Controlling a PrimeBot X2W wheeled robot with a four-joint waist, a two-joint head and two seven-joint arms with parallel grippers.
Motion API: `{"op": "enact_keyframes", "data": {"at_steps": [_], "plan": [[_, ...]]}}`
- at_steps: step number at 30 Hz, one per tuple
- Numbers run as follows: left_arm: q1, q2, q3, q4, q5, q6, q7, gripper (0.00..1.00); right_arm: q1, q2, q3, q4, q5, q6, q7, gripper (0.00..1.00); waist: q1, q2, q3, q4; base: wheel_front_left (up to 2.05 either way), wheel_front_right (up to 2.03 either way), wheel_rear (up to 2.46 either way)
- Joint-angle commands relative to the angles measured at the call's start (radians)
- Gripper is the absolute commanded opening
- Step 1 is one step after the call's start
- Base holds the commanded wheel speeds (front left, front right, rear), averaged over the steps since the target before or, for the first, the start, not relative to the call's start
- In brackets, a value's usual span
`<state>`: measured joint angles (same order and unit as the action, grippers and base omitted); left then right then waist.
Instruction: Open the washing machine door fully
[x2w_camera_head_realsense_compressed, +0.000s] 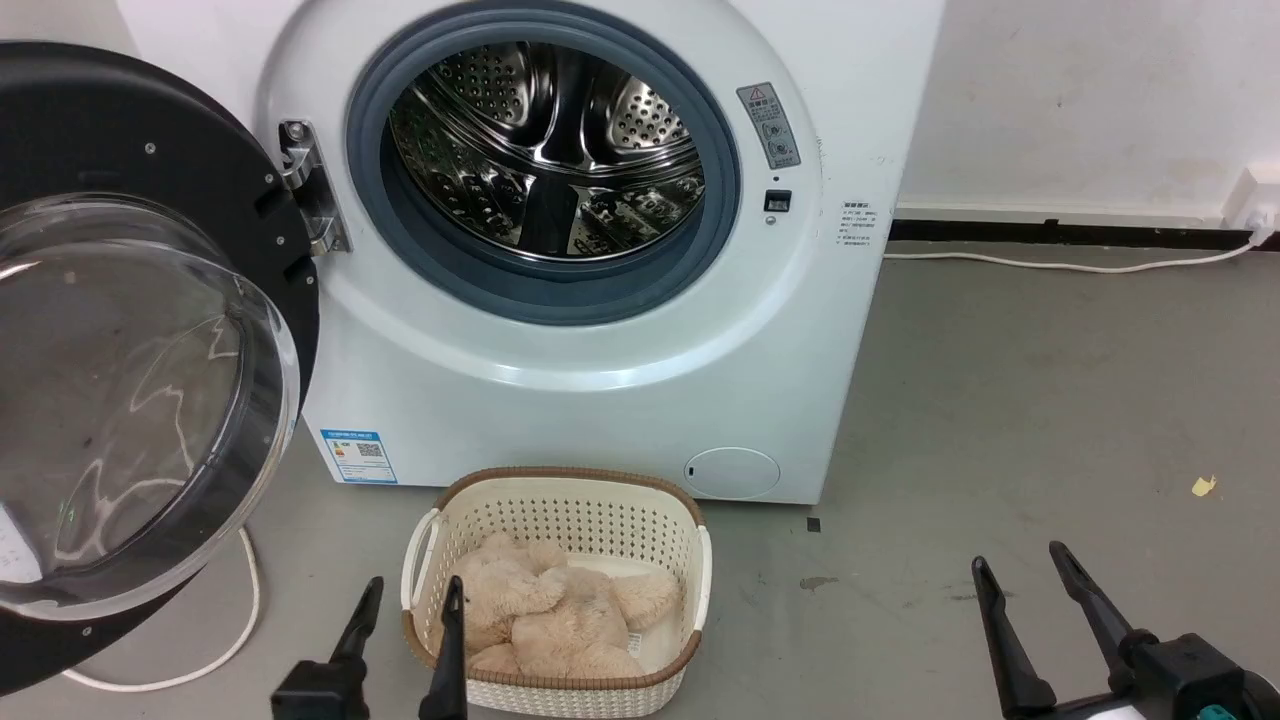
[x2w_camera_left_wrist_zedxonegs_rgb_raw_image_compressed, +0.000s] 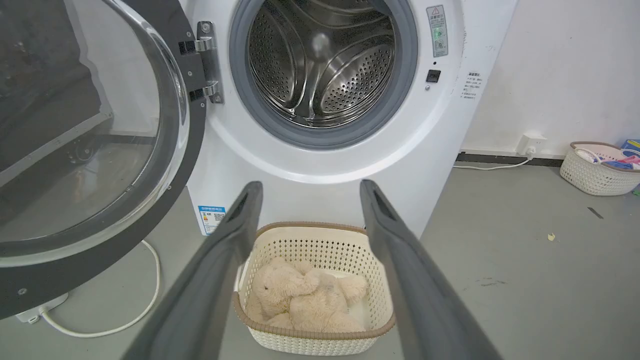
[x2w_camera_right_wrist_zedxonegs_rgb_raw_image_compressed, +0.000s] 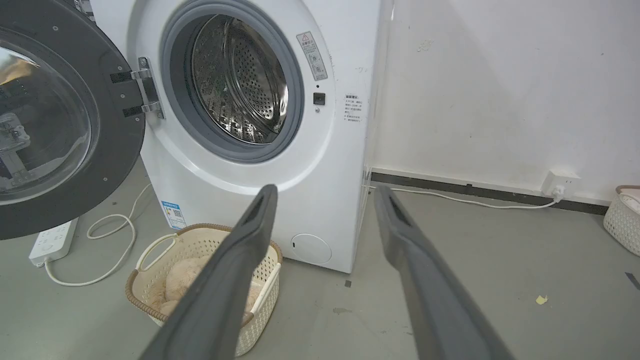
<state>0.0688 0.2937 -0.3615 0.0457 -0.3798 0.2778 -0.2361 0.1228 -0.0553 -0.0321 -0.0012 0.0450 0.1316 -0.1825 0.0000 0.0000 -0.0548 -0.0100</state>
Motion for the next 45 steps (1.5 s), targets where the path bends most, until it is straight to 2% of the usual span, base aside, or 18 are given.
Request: {"op": "enact_keyframes", "data": {"at_steps": [1,6,14,15,45], "plan": [[0.003,-0.006,0.012,0.005,-0.022,-0.007,0.006,1.00,0.004,0.005,0.000,0.005,0.006,-0.001,-0.003,1.00,0.0000,0.0000,-0.001,0.001,0.00,0.00,0.00],[0.001,-0.014,0.028,0.006,-0.082,-0.028,0.039,1.00,0.002,0.005,0.001,0.010,0.008,-0.001,-0.005,1.00,0.0000,0.0000,-0.001,0.001,0.00,0.00,0.00],[-0.009,0.003,0.037,-0.001,-0.092,-0.039,0.040,1.00,0.003,0.005,0.004,0.018,0.012,-0.001,-0.008,1.00,0.0000,0.0000,0.000,0.005,0.00,0.00,0.00],[-0.002,0.000,0.033,0.001,-0.091,-0.035,0.043,0.00,0.000,0.000,0.003,0.016,0.009,0.000,-0.004,0.00,0.0000,0.0000,0.000,0.005,0.00,0.00,0.00],[-0.016,-0.051,0.100,-0.009,0.008,-0.085,0.084,0.00,-0.026,0.001,0.009,0.013,-0.002,0.000,0.035,0.00,0.0000,0.0000,0.012,0.006,0.00,0.00,0.00]]}}
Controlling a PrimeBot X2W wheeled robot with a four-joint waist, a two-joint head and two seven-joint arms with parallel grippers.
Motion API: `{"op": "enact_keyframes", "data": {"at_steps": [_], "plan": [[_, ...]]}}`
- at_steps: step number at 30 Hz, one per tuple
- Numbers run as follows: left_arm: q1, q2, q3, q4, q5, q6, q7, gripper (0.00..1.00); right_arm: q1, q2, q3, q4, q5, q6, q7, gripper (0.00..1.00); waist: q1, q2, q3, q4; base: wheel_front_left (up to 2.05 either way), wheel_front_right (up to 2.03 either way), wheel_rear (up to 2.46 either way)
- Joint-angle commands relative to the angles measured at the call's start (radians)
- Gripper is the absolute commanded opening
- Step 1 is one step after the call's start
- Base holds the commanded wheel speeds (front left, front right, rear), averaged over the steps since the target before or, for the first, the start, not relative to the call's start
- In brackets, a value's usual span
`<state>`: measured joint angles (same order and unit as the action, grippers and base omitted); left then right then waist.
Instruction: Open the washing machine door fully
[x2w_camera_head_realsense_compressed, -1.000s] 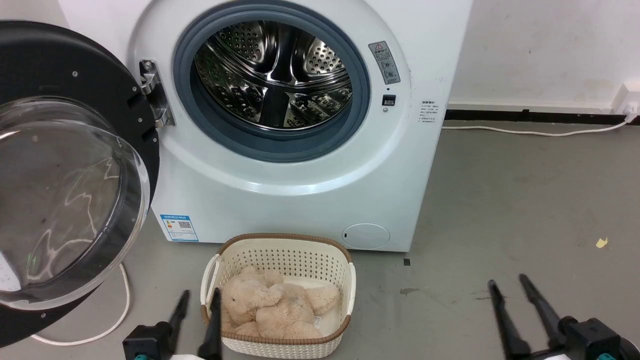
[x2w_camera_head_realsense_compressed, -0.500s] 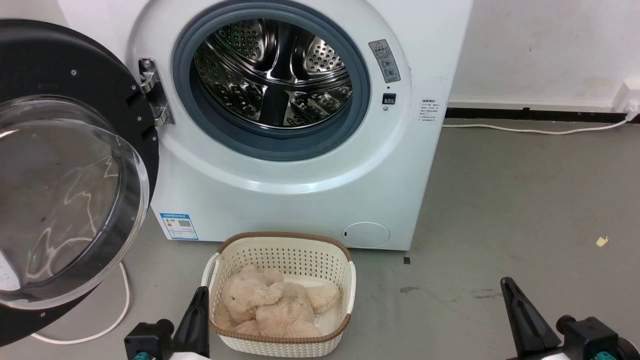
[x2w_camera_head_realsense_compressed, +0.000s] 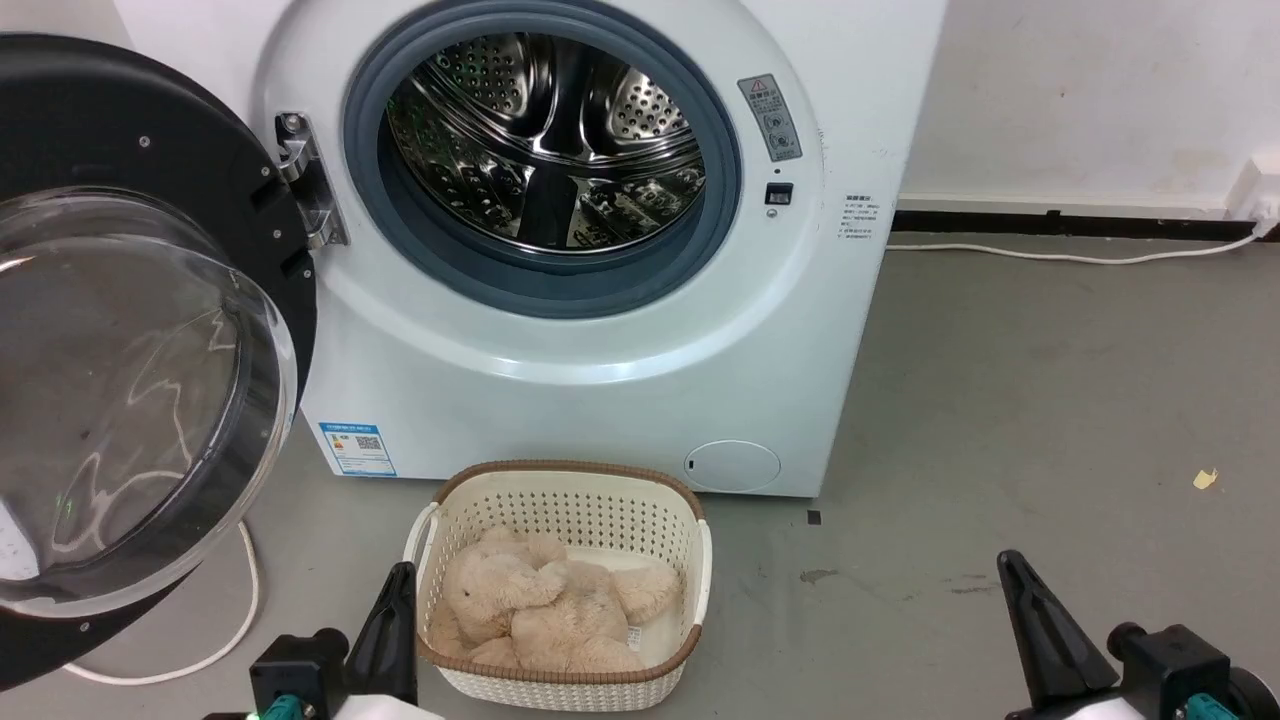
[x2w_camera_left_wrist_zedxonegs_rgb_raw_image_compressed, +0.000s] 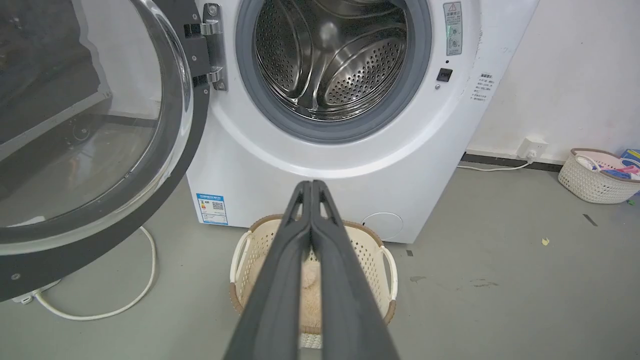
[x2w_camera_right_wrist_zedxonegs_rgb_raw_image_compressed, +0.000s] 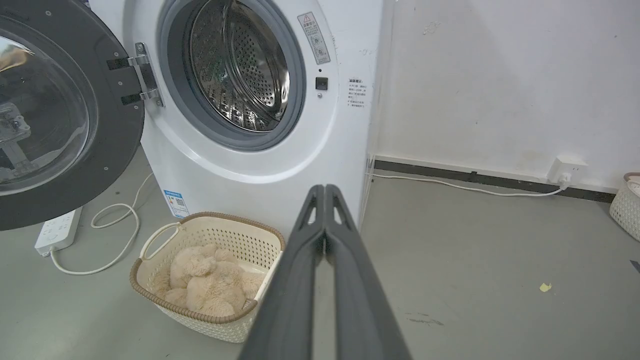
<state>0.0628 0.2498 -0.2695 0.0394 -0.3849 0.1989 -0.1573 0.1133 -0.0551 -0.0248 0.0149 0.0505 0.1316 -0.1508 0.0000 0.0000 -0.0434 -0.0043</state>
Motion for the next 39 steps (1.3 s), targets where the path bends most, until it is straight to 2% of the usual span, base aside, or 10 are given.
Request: {"op": "enact_keyframes", "data": {"at_steps": [1,39], "plan": [[-0.011,-0.009,0.011,-0.003,0.016,-0.008,0.007,0.00,-0.017,0.001,0.002,-0.003,-0.008,0.000,0.005,0.00,0.0000,0.0000,0.001,0.000,0.00,0.00,0.00],[-0.030,-0.081,0.109,-0.017,0.156,-0.080,0.064,0.00,-0.054,0.003,0.011,-0.007,-0.024,0.000,0.060,0.00,0.0000,0.0000,0.017,0.002,0.00,0.00,0.00]]}}
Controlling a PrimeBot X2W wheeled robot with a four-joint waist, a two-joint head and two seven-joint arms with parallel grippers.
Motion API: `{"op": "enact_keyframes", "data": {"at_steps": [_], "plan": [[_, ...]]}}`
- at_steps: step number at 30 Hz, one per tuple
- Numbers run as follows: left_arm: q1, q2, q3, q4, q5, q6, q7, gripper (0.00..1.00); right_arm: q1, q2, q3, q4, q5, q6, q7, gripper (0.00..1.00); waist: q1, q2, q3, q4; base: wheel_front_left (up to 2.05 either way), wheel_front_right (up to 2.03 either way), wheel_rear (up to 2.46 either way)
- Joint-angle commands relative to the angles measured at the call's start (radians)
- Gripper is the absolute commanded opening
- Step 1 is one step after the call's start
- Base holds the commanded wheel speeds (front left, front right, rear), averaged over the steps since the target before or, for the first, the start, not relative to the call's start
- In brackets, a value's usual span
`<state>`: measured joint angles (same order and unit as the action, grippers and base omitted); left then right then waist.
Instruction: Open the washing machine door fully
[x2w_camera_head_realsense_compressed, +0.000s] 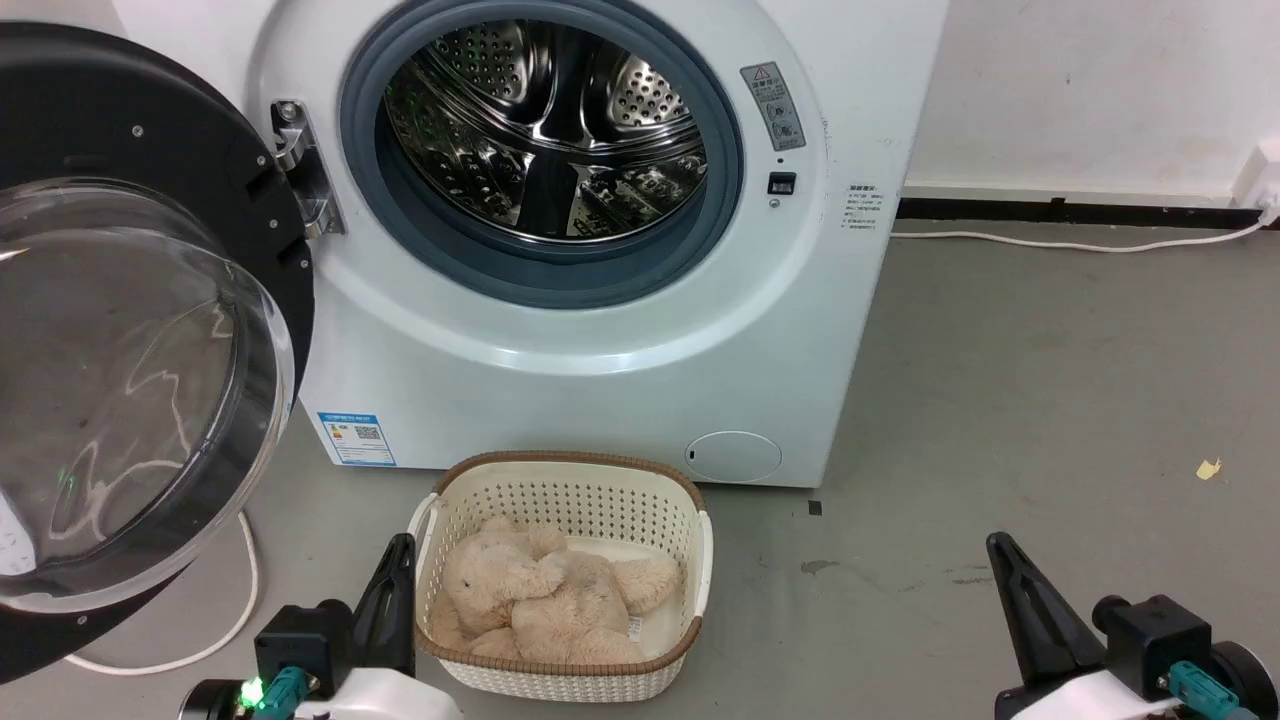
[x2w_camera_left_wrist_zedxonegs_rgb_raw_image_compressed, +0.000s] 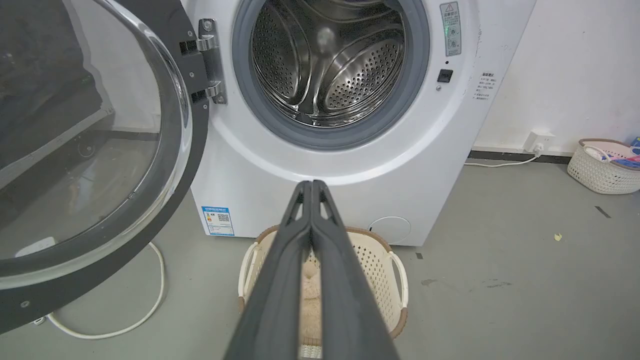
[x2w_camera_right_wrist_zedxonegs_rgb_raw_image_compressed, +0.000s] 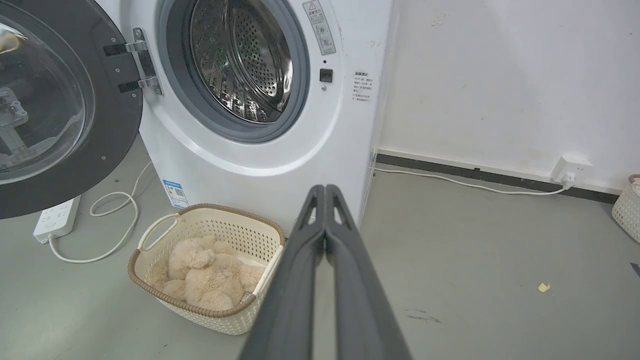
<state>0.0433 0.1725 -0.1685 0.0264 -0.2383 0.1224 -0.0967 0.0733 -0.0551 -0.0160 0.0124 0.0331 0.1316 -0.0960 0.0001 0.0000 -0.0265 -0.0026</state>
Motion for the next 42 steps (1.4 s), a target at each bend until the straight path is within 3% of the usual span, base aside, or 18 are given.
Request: {"op": "enact_keyframes", "data": {"at_steps": [1,42], "plan": [[-0.012,-0.009,0.016,-0.005,0.020,-0.010,0.008,0.00,-0.017,0.003,0.003,-0.005,-0.008,-0.001,0.010,0.00,-0.0001,0.0000,0.001,0.000,0.00,0.00,0.00],[-0.034,-0.089,0.124,-0.020,0.175,-0.090,0.071,0.00,-0.057,0.004,0.012,-0.010,-0.026,-0.001,0.071,0.00,-0.0001,0.0000,0.019,0.002,0.00,0.00,0.00]]}}
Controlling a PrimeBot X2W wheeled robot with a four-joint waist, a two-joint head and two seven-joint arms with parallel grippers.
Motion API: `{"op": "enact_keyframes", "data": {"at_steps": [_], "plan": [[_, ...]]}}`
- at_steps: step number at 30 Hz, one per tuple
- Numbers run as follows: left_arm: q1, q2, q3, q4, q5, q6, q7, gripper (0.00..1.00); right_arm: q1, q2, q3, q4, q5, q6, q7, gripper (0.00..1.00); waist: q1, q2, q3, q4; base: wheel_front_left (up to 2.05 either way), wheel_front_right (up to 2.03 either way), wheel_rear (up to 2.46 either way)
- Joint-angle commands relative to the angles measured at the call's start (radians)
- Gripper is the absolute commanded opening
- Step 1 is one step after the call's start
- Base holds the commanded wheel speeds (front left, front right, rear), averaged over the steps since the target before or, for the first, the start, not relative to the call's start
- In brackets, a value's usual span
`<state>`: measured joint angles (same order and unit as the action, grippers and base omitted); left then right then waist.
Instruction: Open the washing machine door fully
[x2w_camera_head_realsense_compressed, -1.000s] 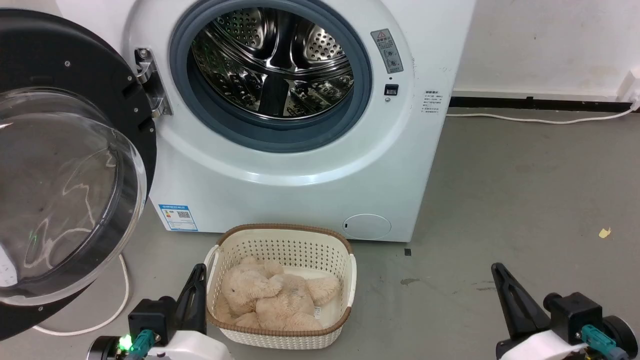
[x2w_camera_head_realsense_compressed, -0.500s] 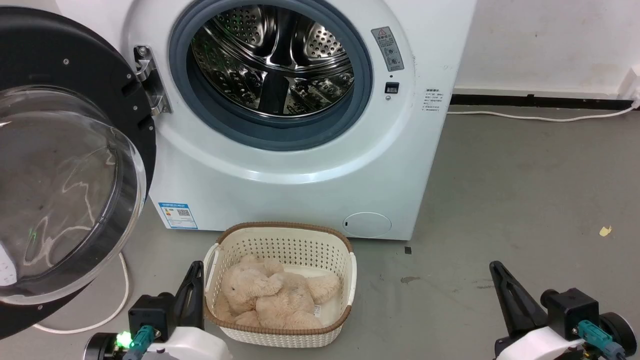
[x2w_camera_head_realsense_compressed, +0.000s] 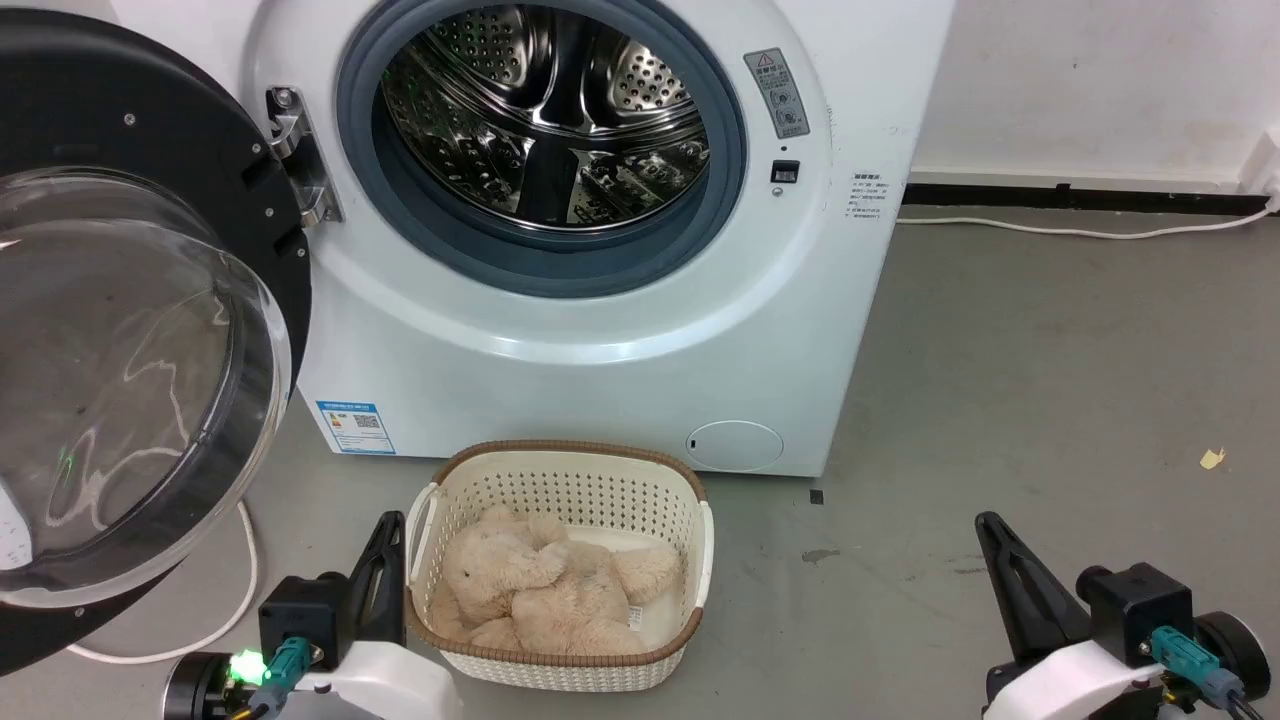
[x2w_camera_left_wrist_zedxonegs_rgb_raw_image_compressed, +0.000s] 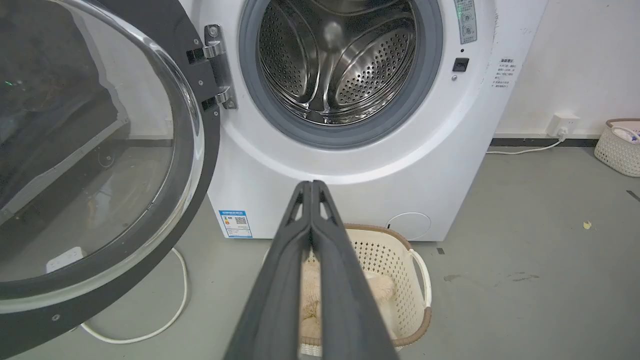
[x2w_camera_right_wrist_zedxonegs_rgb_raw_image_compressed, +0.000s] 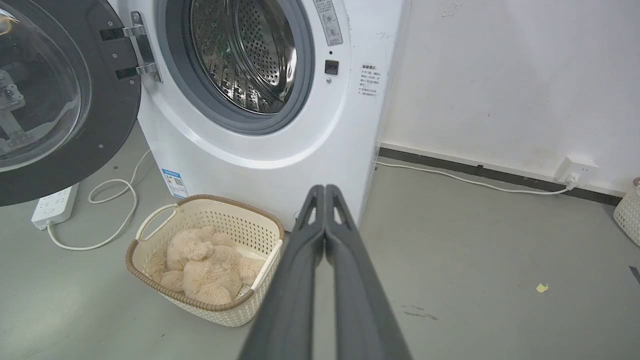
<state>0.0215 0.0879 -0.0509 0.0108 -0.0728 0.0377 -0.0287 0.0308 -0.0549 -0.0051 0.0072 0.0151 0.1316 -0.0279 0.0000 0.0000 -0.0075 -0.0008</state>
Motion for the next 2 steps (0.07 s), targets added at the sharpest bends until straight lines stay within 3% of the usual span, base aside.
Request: {"op": "enact_keyframes", "data": {"at_steps": [1,2], "plan": [[-0.013,-0.007,0.009,-0.005,0.013,-0.007,0.004,0.00,-0.015,0.004,0.001,-0.005,-0.008,-0.001,0.004,0.00,0.0000,0.0000,0.001,0.000,0.00,0.00,0.00],[-0.014,-0.009,0.012,-0.005,0.017,-0.009,0.006,0.00,-0.016,0.004,0.002,-0.005,-0.009,-0.001,0.006,0.00,0.0000,0.0000,0.001,0.000,0.00,0.00,0.00]]}}
